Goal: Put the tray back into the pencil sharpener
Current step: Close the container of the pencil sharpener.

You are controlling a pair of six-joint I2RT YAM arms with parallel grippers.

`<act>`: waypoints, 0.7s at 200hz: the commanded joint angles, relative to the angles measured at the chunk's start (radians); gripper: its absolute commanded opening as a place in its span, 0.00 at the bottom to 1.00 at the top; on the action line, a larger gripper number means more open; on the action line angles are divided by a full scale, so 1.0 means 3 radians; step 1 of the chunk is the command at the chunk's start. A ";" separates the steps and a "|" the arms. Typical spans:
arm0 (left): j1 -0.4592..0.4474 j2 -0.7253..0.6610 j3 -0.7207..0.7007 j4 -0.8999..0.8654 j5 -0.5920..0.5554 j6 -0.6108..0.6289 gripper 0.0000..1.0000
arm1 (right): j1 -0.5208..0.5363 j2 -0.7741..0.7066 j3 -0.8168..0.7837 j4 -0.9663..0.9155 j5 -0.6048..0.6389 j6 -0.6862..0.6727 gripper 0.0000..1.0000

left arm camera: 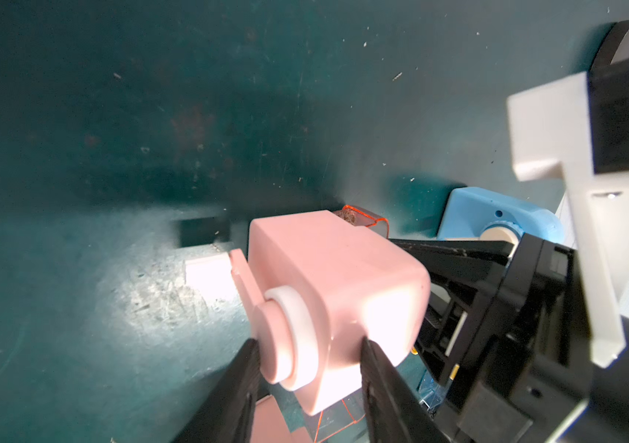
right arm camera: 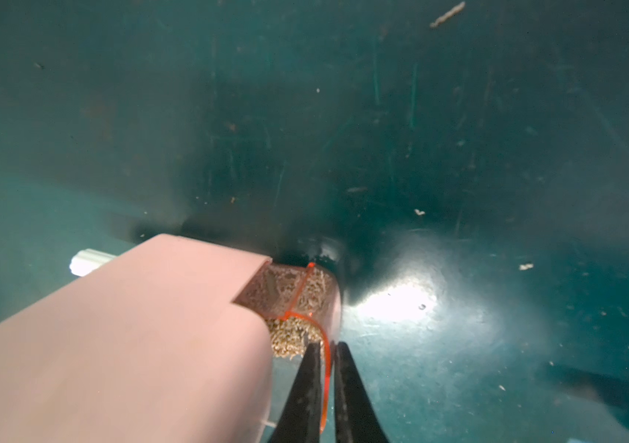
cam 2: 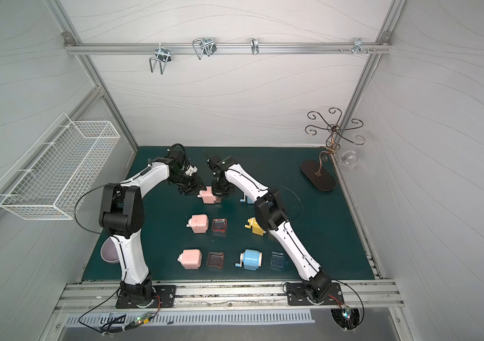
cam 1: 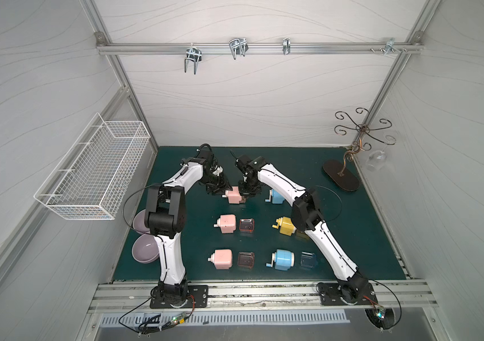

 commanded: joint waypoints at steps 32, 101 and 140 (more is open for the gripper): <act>-0.0030 0.0081 0.0104 -0.0060 -0.0006 0.0047 0.46 | 0.0054 -0.0162 -0.0002 0.0111 -0.0150 0.0059 0.12; -0.0032 0.0071 0.0104 -0.0060 -0.0006 0.0046 0.46 | 0.0034 -0.0234 -0.0036 0.0095 -0.0088 0.0073 0.14; -0.0031 0.0060 0.0106 -0.0060 -0.0001 0.0049 0.46 | -0.0022 -0.0385 -0.0186 0.0175 -0.0091 0.0062 0.17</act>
